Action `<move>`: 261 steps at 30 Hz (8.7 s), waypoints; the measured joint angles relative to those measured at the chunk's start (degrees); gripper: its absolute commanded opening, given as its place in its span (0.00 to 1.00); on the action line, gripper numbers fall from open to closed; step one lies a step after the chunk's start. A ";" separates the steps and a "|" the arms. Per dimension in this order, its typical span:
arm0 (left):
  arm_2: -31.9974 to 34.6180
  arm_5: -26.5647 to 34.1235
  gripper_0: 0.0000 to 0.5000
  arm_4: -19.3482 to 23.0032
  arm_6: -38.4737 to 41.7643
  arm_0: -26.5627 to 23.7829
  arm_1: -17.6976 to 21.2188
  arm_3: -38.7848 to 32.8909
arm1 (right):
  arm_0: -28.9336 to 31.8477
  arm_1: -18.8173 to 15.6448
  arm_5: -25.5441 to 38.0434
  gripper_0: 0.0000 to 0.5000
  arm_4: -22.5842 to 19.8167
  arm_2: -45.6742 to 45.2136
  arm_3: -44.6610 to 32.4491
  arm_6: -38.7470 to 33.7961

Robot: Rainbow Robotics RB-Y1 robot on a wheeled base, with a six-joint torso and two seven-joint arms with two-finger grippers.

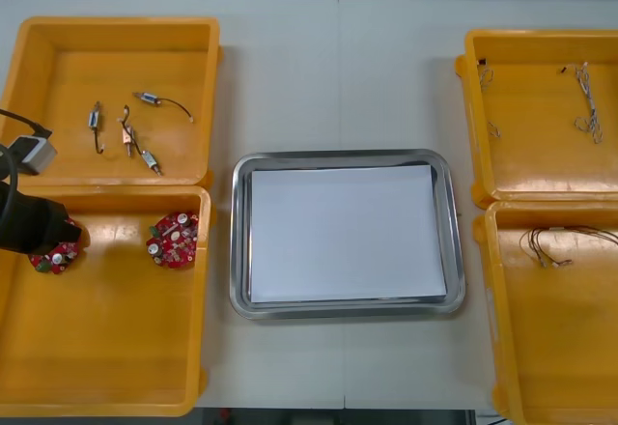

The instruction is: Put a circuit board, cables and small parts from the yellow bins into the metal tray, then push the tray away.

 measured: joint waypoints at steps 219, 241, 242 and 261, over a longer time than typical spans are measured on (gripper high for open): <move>-2.37 0.04 1.00 -2.51 -16.67 11.25 -1.29 -11.60 | -44.01 -12.96 17.06 0.00 -7.63 41.27 -24.12 10.70; -8.40 -20.72 1.00 -4.22 -28.98 18.49 3.24 -8.18 | -44.01 -12.96 18.51 0.00 -7.63 41.27 -23.96 10.69; -8.51 -21.00 1.00 -4.29 -28.98 18.70 3.46 -7.95 | -44.01 -12.96 18.56 0.00 -7.63 41.27 -23.95 10.69; -10.68 -26.32 1.00 -4.66 -28.98 20.90 4.41 -3.90 | -44.01 -12.96 19.10 0.00 -7.56 41.27 -23.93 10.69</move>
